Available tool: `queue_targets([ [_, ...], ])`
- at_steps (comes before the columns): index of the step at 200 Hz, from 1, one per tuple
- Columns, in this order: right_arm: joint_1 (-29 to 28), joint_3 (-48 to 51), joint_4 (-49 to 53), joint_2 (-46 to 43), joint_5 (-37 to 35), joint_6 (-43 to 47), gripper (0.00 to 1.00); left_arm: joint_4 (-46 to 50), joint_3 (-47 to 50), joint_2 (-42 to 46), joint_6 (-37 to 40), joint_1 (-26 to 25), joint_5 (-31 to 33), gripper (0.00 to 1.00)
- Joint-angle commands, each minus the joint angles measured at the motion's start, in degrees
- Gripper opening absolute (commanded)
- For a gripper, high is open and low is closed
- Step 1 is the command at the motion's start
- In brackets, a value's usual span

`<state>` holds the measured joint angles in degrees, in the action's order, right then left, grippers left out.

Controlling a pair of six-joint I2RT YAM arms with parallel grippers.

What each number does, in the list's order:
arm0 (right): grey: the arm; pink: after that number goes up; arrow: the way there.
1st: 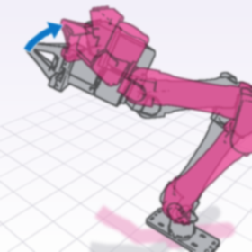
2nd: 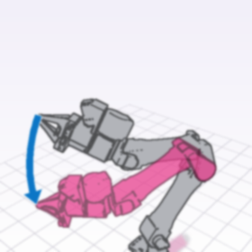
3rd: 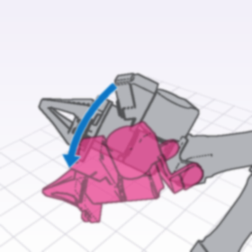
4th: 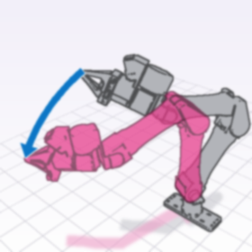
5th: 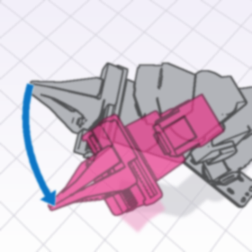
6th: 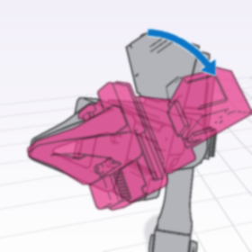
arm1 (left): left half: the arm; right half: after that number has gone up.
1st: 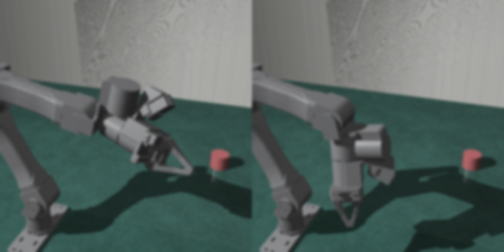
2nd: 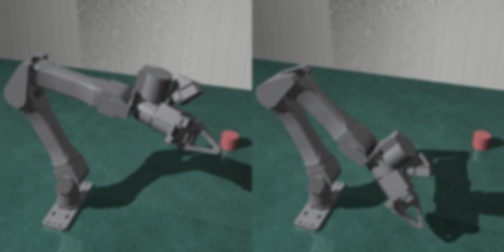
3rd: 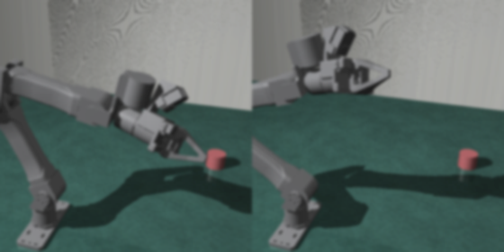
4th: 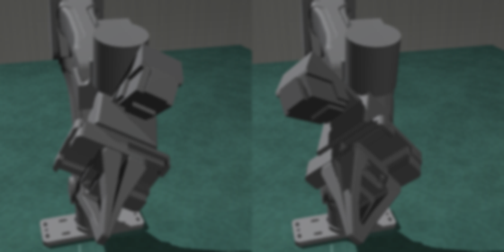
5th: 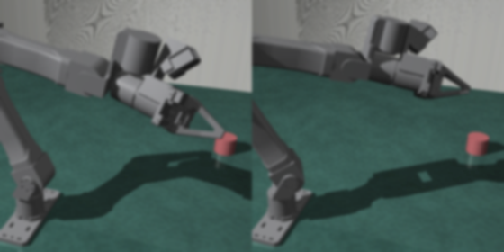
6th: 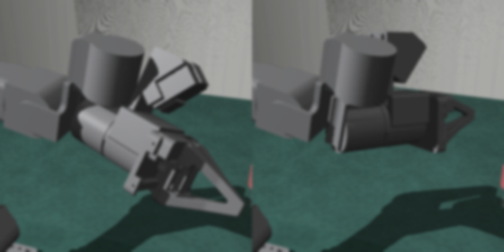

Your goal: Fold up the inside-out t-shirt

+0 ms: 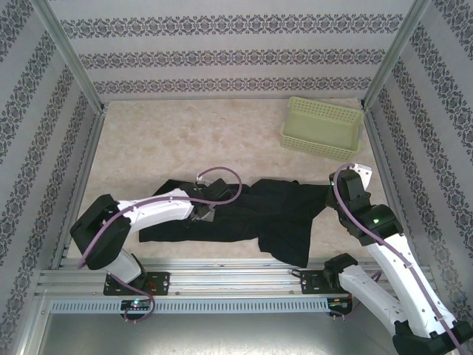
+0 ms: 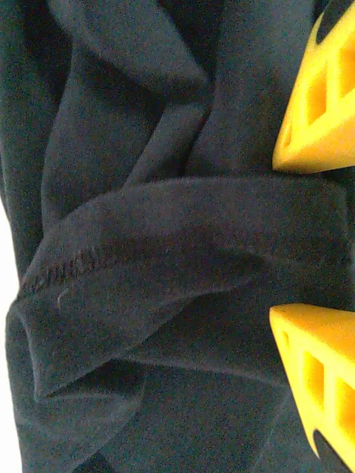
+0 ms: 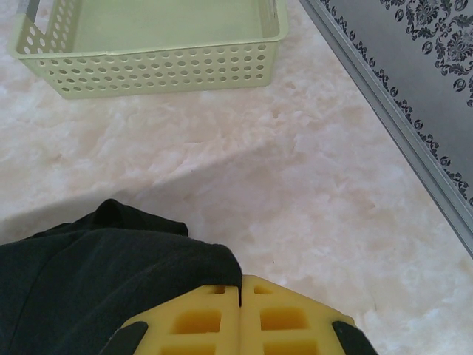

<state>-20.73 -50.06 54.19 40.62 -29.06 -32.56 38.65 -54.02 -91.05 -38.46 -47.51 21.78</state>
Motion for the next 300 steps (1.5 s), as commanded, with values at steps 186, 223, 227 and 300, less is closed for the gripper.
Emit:
queue_targets([
  [186, 2.4, -3.4, 0.9, 1.2, -4.2, 2.1, 0.00, -8.0, 8.1, 31.8, 9.1, 25.5, -12.8, 0.00],
  [223, 5.3, -7.6, 3.5, 0.1, -5.7, 3.5, 0.00, -19.8, 12.7, 48.0, 4.4, 35.8, -16.4, 0.00],
  [227, 5.6, -7.8, 3.4, -0.1, -5.5, 3.7, 0.00, -20.3, 12.6, 47.7, 4.2, 36.4, -16.8, 0.00],
  [300, 6.0, -4.8, -1.3, -1.4, 3.2, 3.6, 0.00, -27.0, 6.5, 17.3, 2.1, 41.0, -28.3, 0.05],
])
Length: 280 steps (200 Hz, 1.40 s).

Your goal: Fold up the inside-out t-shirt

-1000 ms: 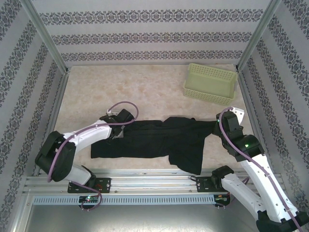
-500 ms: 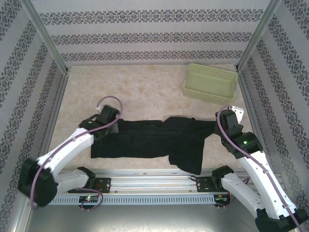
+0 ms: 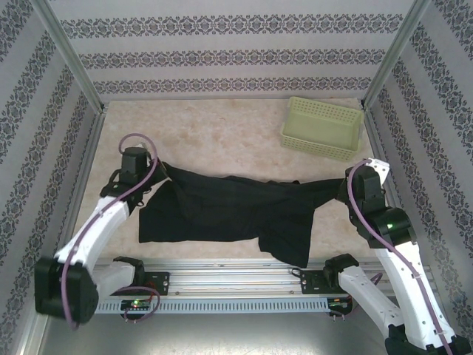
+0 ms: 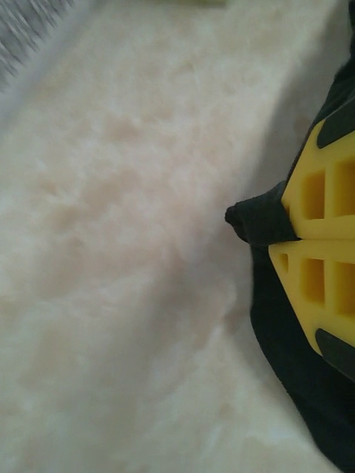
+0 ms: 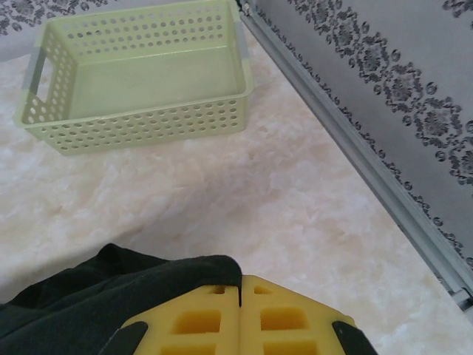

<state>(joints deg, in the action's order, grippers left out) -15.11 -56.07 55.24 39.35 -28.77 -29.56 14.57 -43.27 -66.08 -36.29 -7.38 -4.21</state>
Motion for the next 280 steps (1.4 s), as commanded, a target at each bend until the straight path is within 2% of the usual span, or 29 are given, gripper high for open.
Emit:
queue_targets([
  [1, 0.4, 1.2, -2.4, -0.1, 3.0, 0.6, 0.00, -3.0, -4.5, -8.2, 0.0, 0.9, -2.3, 0.05],
  [30, 0.3, 1.1, -3.4, 0.9, 3.8, 0.6, 0.00, -1.4, -12.6, -21.7, 1.2, 1.3, -3.6, 0.14],
  [53, 0.4, 1.2, -3.7, 0.8, 4.1, 0.8, 0.00, -0.2, -14.6, -25.4, 1.6, 1.6, -3.6, 0.38],
  [64, 0.3, 1.4, -3.7, 0.9, 4.2, 0.9, 0.00, 0.0, -13.9, -24.2, 1.8, 1.8, -3.5, 0.49],
  [74, 0.3, 1.6, -3.8, 1.0, 4.3, 0.9, 0.00, 0.3, -12.4, -21.7, 1.3, 1.6, -2.7, 0.55],
  [99, 0.3, 2.4, -4.5, 1.3, 4.7, 0.8, 0.00, 0.8, -9.4, -17.3, 2.8, -1.5, -2.4, 0.60],
  [131, 0.3, 3.1, -5.4, 1.7, 5.0, 0.4, 0.00, 7.8, -13.0, -21.4, 4.1, -8.1, 1.4, 0.62],
  [160, 0.3, 2.7, -4.8, 1.6, 4.8, 0.6, 0.00, 9.2, -14.8, -24.9, 3.3, -8.9, 3.3, 0.54],
  [212, 0.4, 2.3, -4.9, 1.7, 4.2, 0.8, 0.00, 8.3, -14.8, -25.8, 2.8, -9.5, 0.0, 0.26],
  [247, 0.4, 1.9, -5.5, 2.8, 4.3, 1.0, 0.00, 7.4, -13.8, -24.8, 2.5, -9.4, -0.9, 0.00],
  [263, 0.4, 0.7, -5.5, 3.7, 4.1, 1.7, 0.00, 8.0, -14.6, -22.3, 2.5, -8.7, -1.5, 0.00],
  [280, 0.5, -1.2, -5.3, 4.5, 3.7, 2.6, 0.00, 8.3, -15.2, -15.9, 1.9, -6.5, -2.5, 0.00],
])
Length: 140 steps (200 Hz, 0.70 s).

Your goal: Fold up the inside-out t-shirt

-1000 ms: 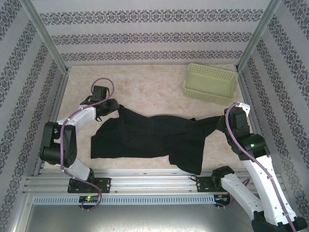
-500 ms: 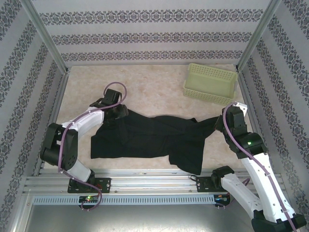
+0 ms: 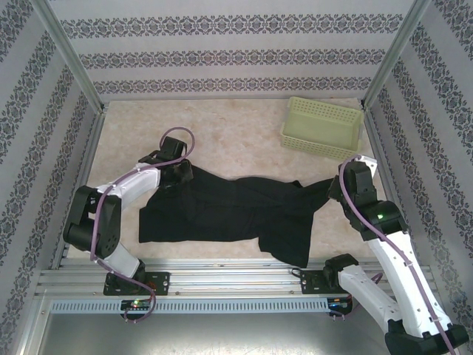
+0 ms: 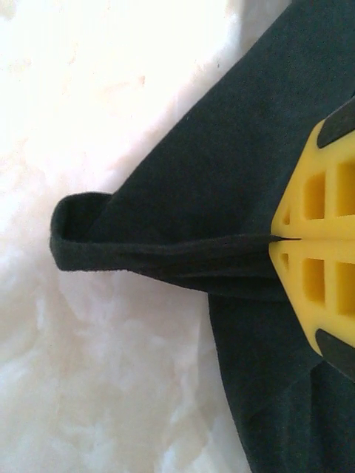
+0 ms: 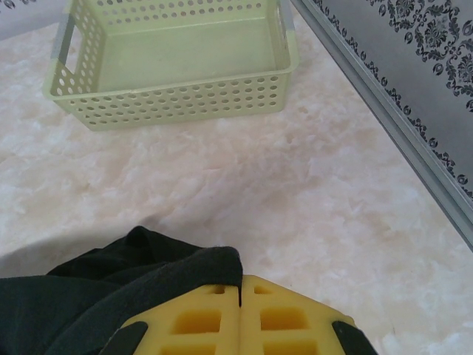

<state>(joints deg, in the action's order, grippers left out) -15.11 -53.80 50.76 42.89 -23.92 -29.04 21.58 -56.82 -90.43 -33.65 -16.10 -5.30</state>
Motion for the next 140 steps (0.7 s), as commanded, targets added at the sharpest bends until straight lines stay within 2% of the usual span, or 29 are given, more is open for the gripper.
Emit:
queue_targets([
  [1, 0.5, -3.5, -0.8, 0.9, -1.2, 2.2, 0.00, 1.3, -1.7, 8.9, -0.8, 2.3, -1.5, 0.00],
  [37, 1.2, -9.7, -0.2, 2.2, -2.3, 4.7, 0.00, 1.0, -3.7, 29.2, -2.4, 10.3, 0.4, 0.00],
  [61, 1.7, -14.7, 0.0, 2.4, -2.8, 6.2, 0.00, 1.0, -6.2, 39.3, -3.0, 14.7, 2.1, 0.00],
  [101, 1.9, -24.9, -1.1, 1.3, 0.0, 8.3, 0.00, -0.1, -13.4, 45.5, 1.4, 16.0, -0.2, 0.00],
  [140, 1.8, -35.2, -3.1, 0.4, 4.4, 9.7, 0.00, -3.7, -13.6, 51.5, 3.6, 16.0, -0.2, 0.00],
])
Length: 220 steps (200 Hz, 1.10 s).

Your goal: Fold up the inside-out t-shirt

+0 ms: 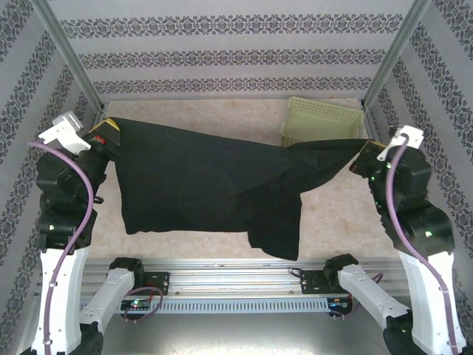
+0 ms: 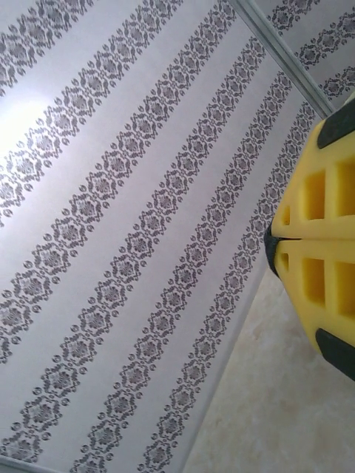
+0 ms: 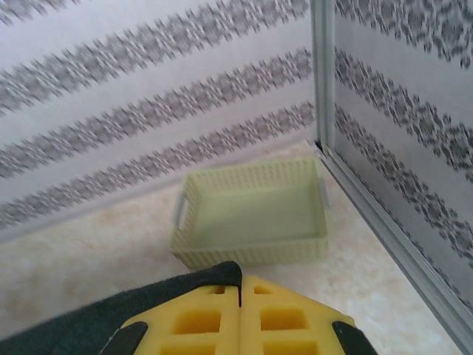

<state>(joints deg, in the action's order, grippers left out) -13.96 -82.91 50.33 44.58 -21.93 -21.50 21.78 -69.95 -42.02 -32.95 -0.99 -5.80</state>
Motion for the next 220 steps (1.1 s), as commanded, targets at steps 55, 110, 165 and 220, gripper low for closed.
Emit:
queue_targets([
  [55, 0.7, -25.6, -3.5, 0.8, 9.9, 3.4, 0.00, -6.6, -2.7, 11.9, 4.4, 1.0, 6.6, 0.00],
  [110, 0.9, -37.1, -7.2, 8.6, 13.7, 3.8, 0.00, -6.4, -6.7, 9.3, 5.8, 0.9, 14.9, 0.00],
  [165, 0.9, -36.9, -13.1, 23.6, 11.5, 7.6, 0.00, -1.6, -12.0, -14.3, 8.7, 0.9, 20.9, 0.00],
  [220, 0.0, -28.7, -21.4, 42.9, 18.1, 9.6, 0.00, -9.0, -6.0, -33.2, 10.1, 5.1, 19.5, 0.00],
])
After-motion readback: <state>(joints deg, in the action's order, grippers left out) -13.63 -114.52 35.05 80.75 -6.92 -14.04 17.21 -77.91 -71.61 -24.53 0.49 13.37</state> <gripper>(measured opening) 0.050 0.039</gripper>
